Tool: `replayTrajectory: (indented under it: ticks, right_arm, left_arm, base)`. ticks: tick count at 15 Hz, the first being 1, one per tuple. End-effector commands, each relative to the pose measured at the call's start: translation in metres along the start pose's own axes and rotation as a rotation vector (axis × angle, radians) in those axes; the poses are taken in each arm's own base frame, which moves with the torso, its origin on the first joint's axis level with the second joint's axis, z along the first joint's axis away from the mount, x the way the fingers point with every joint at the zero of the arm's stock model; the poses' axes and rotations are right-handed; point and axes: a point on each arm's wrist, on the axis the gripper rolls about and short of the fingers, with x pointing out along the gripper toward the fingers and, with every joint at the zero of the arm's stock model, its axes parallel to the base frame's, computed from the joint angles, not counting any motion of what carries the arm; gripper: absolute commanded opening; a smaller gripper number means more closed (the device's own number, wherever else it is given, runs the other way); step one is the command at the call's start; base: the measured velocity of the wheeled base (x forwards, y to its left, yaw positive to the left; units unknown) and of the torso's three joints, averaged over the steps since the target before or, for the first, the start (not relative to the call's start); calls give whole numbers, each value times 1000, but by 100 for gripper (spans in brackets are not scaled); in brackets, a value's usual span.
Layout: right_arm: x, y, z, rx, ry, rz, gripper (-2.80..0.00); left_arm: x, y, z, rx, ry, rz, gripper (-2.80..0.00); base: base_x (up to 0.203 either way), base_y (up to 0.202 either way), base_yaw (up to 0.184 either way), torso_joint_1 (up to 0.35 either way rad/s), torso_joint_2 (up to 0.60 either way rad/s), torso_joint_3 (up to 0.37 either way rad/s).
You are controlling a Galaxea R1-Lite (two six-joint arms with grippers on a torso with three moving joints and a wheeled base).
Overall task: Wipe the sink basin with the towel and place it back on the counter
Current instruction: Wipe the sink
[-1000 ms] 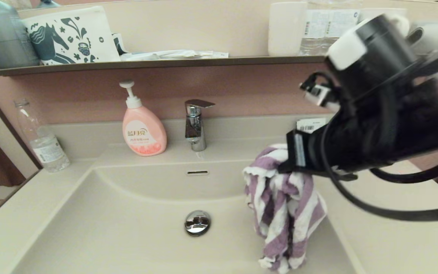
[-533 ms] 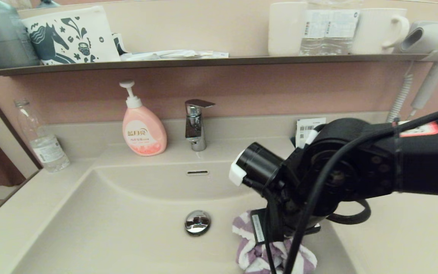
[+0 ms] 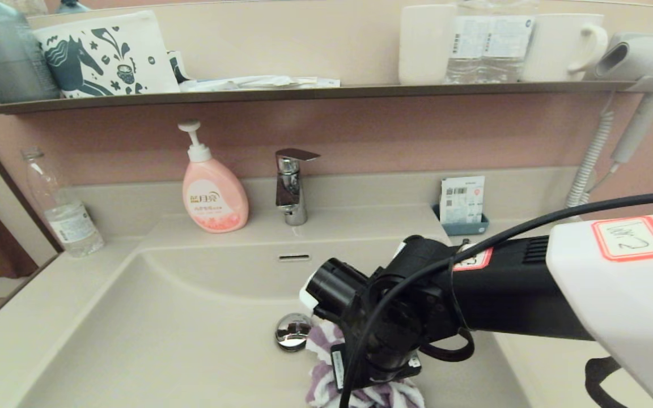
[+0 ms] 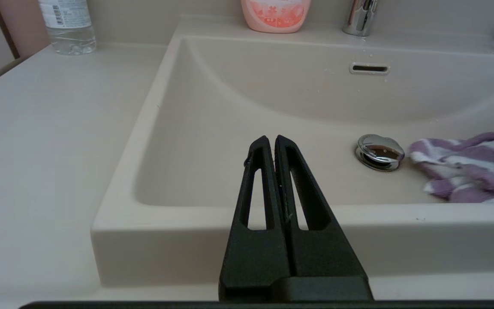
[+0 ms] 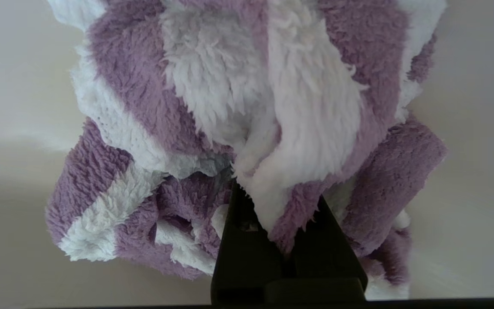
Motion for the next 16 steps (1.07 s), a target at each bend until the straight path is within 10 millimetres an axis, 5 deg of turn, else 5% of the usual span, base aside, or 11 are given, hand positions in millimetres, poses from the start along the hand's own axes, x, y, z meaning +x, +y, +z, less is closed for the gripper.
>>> replayTrajectory:
  ticks: [1,10,16]
  right_arm:
    - [19,9,-3,-13,65,23,-280]
    - [55,90,7,-130,-24,420,-280]
    - [48,103,37,-107,-334,573,-280]
  left_arm:
    - [0,0,0,-1,1,0,-280]
    - [0,0,0,-1,1,-1,-280]
    - [0,0,0,-1,1,1,-280]
  base:
    - [0,0,0,0,0,0]
    - [0,0,0,0,0,0]
    - [0,0,0,0,0,0]
